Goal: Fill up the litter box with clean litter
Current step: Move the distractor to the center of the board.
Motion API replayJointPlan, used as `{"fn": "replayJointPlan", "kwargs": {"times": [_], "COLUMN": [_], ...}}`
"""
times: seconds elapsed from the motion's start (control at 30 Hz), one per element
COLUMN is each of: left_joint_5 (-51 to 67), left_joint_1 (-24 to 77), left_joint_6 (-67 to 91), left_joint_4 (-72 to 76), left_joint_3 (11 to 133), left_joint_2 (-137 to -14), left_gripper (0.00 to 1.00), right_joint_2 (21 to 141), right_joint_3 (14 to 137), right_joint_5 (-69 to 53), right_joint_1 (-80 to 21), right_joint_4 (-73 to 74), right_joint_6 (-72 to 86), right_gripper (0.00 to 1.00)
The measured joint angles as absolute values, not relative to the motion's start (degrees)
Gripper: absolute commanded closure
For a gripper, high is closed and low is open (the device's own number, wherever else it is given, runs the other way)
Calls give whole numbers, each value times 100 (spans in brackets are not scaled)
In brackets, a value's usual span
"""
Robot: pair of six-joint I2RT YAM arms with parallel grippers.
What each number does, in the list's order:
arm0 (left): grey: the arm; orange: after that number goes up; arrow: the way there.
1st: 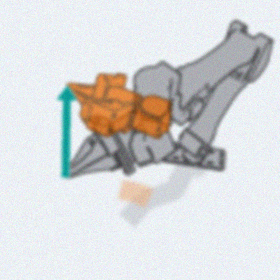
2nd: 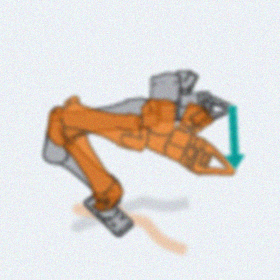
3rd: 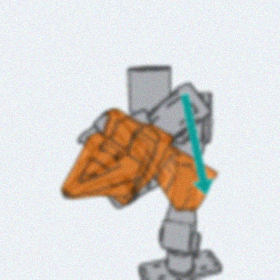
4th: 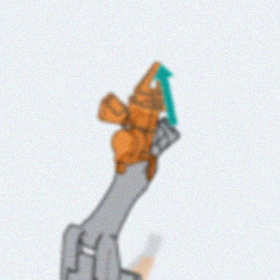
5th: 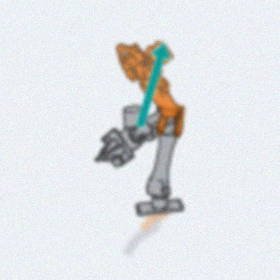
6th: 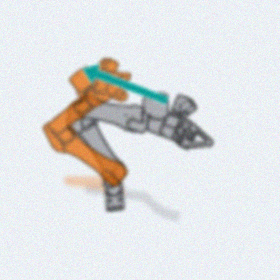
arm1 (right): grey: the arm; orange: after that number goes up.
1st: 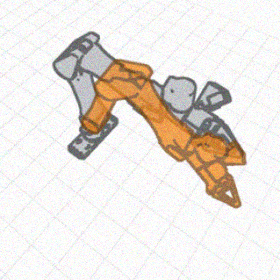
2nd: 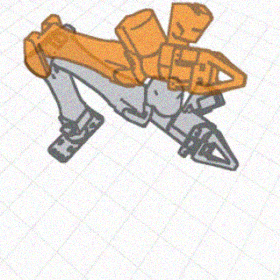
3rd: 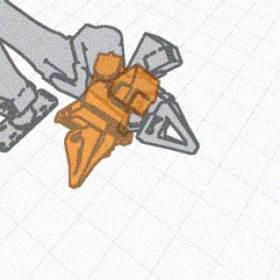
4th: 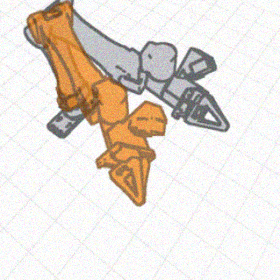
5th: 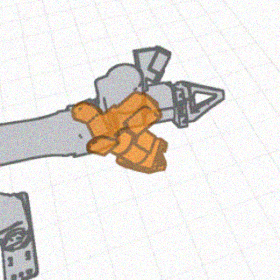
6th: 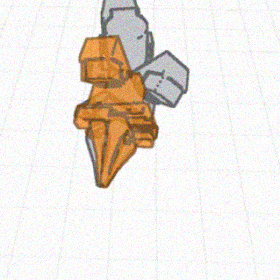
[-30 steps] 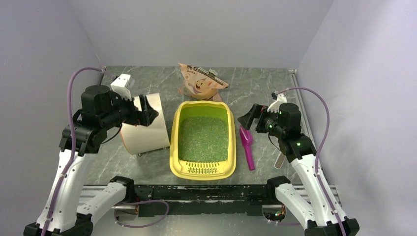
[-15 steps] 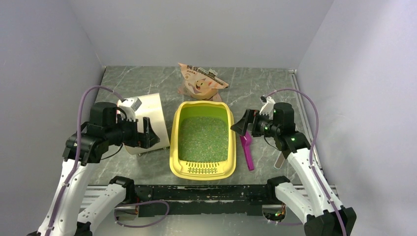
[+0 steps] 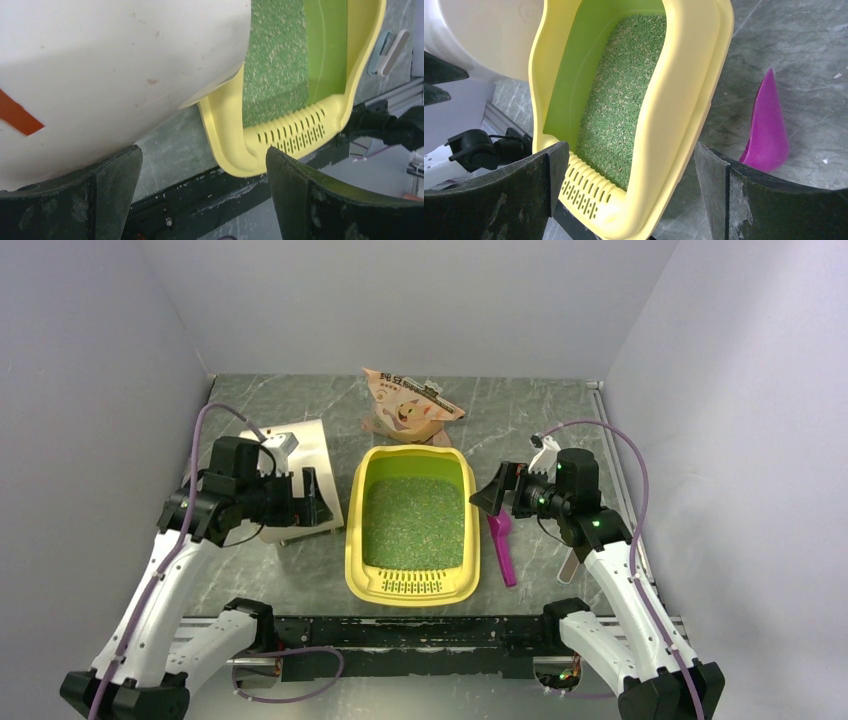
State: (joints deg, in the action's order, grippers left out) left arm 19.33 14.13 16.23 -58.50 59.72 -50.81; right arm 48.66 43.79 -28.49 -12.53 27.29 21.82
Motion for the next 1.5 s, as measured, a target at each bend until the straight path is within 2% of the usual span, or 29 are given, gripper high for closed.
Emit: {"fn": "replayJointPlan", "kwargs": {"times": [0.43,0.87,0.97,1.07,1.23,1.33,1.5], "left_joint_5": [1778,2097,2224,2080,1463,784,-355], "left_joint_1": [1420,1490,1586,1723,1999,2008,1999], "left_joint_6": [2414,2550,2504,2425,2327,2320,2388], "left_joint_4": [-3686,-1584,-1415,-1404,-1584,-1754,-2191], "left_joint_3": [5922,7690,7769,7609,6875,6685,6007], "left_joint_2": [-6514,-9249,-9402,-9080,-7282,-6163,-5122], "left_gripper": [1,1,1,1,1,1,1], "right_joint_2": [4967,5072,5072,5059,5039,5087,5301], "right_joint_3": [4379,4399,4414,4414,4390,4351,4342], "right_joint_5": [-2718,-2683,-2637,-2602,-2641,-2672,-2742], "right_joint_1": [-1251,-1247,-1247,-1247,-1247,-1247,-1245], "right_joint_4": [2735,2805,2856,2875,2834,2768,2633], "right_joint_6": [2185,2202,2193,2185,2213,2233,2294], "right_gripper": [0,0,0,0,0,0,0]}}
